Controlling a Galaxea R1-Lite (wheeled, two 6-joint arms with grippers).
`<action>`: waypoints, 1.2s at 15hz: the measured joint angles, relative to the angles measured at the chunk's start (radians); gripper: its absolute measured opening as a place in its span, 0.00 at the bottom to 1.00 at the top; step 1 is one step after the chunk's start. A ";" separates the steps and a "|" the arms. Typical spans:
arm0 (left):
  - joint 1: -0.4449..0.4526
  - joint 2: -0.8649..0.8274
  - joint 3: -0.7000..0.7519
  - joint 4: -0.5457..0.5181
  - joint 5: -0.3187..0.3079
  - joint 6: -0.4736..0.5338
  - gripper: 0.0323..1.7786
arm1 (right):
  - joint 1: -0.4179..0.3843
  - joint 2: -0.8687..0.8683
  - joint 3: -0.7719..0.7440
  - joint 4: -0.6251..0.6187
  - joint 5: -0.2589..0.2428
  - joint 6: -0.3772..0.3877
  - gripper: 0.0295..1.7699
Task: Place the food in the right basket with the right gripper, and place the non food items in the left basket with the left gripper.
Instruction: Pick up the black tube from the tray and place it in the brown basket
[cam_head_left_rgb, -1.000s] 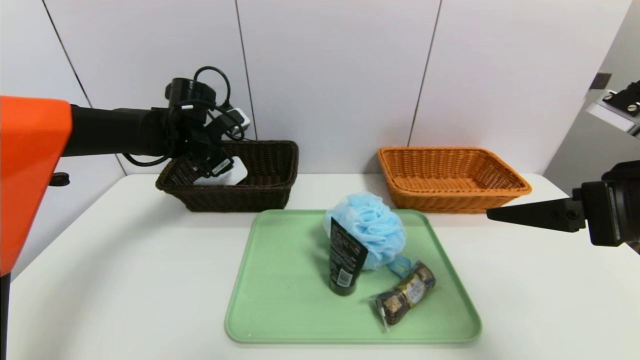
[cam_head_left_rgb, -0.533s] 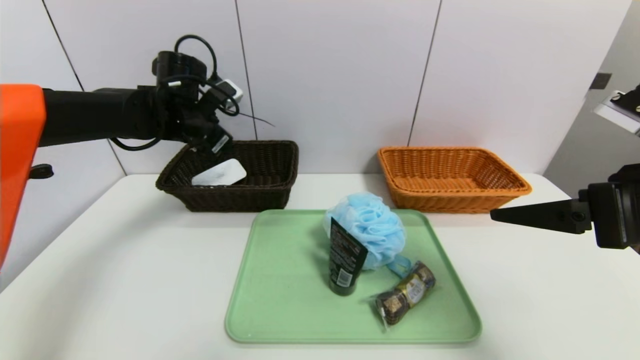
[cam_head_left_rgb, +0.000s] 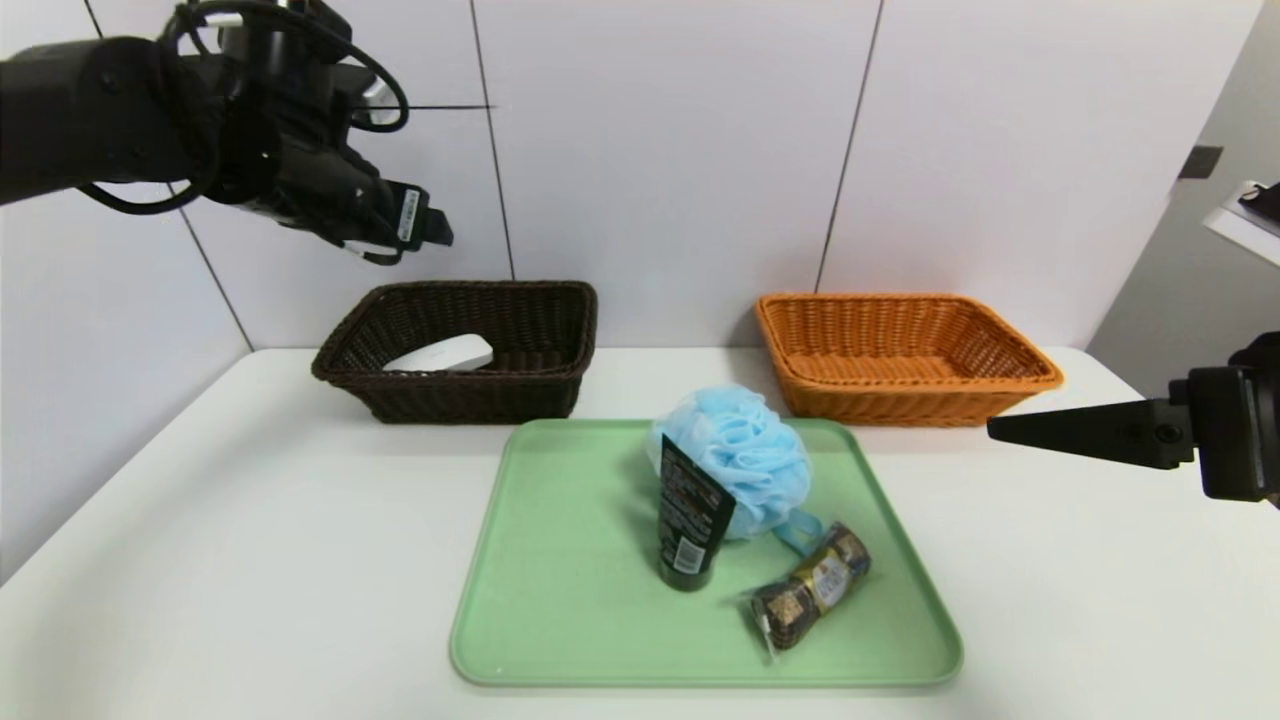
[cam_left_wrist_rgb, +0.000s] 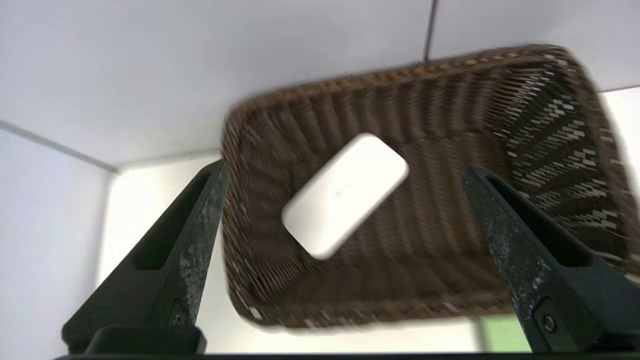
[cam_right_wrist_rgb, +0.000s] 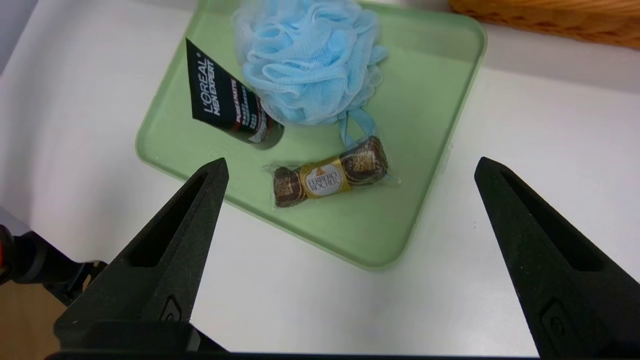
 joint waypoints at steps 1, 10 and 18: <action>-0.014 -0.027 0.000 0.053 0.000 -0.074 0.93 | 0.000 -0.001 0.004 -0.015 -0.001 0.000 0.96; -0.292 -0.234 0.190 0.261 -0.010 -0.440 0.95 | 0.000 -0.019 0.014 -0.029 -0.001 0.002 0.96; -0.509 -0.351 0.667 -0.041 -0.116 -0.368 0.95 | -0.003 -0.043 0.027 -0.027 -0.003 0.003 0.96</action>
